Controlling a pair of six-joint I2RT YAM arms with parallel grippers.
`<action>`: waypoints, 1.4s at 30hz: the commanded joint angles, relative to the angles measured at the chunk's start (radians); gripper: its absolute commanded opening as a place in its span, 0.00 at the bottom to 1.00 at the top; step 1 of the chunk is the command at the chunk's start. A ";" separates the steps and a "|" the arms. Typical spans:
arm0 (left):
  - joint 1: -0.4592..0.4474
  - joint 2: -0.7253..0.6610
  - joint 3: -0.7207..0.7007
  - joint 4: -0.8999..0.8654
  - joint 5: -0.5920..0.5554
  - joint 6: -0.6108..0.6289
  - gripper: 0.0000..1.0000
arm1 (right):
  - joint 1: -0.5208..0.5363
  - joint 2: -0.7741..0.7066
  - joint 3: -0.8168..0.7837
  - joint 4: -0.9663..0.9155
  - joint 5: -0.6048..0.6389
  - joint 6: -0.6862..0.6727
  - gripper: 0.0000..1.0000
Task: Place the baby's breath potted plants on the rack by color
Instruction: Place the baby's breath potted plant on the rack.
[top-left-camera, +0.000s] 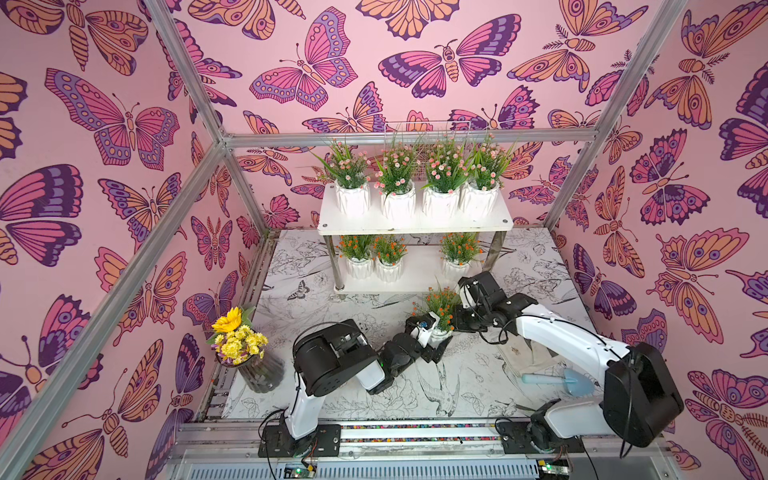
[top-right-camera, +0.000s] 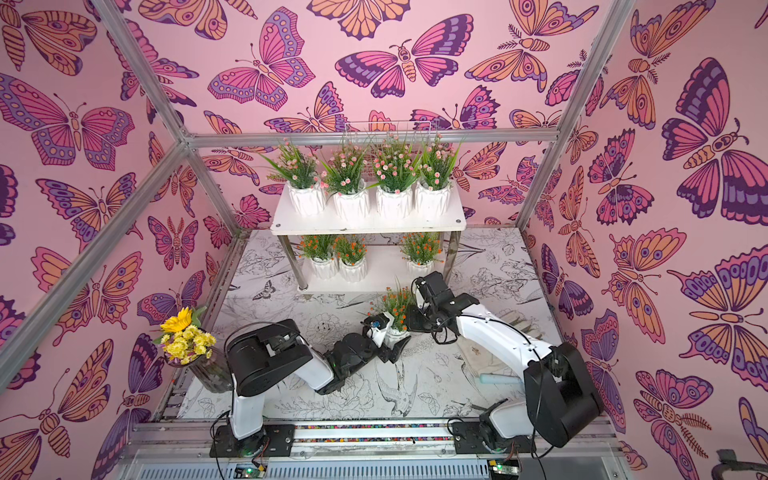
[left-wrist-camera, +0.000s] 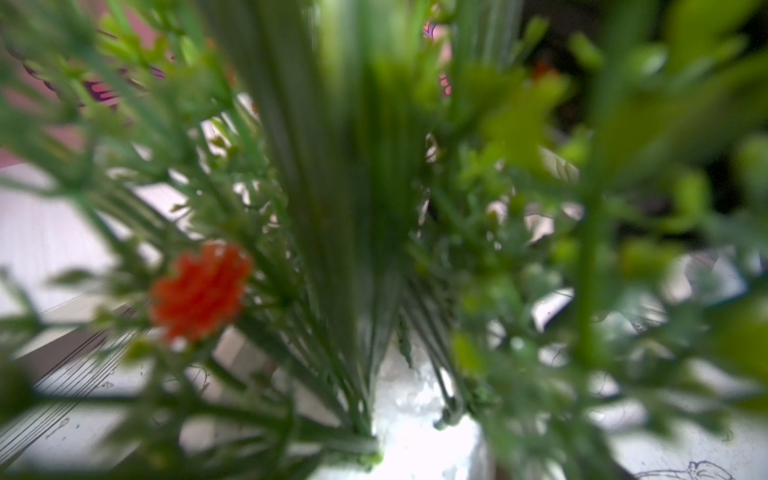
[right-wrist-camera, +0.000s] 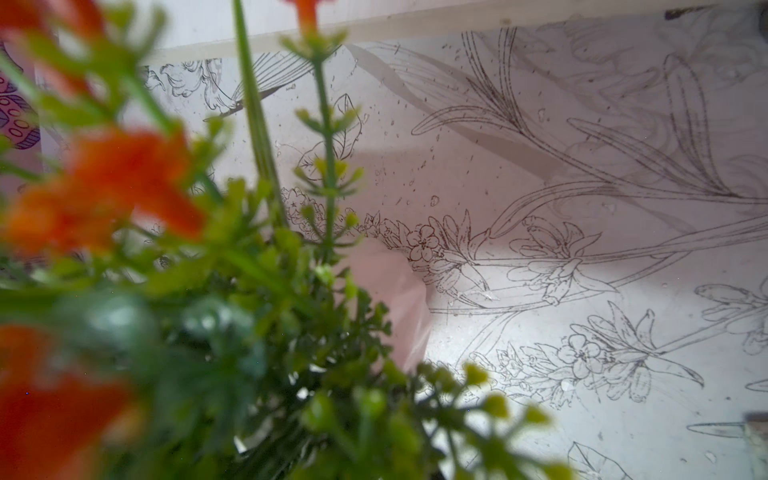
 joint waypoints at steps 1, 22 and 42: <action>0.000 -0.012 0.006 0.021 -0.013 0.004 0.69 | 0.004 -0.059 0.007 0.027 0.020 0.006 0.16; 0.035 -0.108 0.075 -0.114 -0.047 0.013 0.67 | -0.179 -0.513 -0.115 -0.174 0.197 0.007 0.35; 0.130 -0.187 0.246 -0.334 -0.052 0.013 0.66 | -0.253 -0.625 -0.177 -0.247 0.175 -0.018 0.37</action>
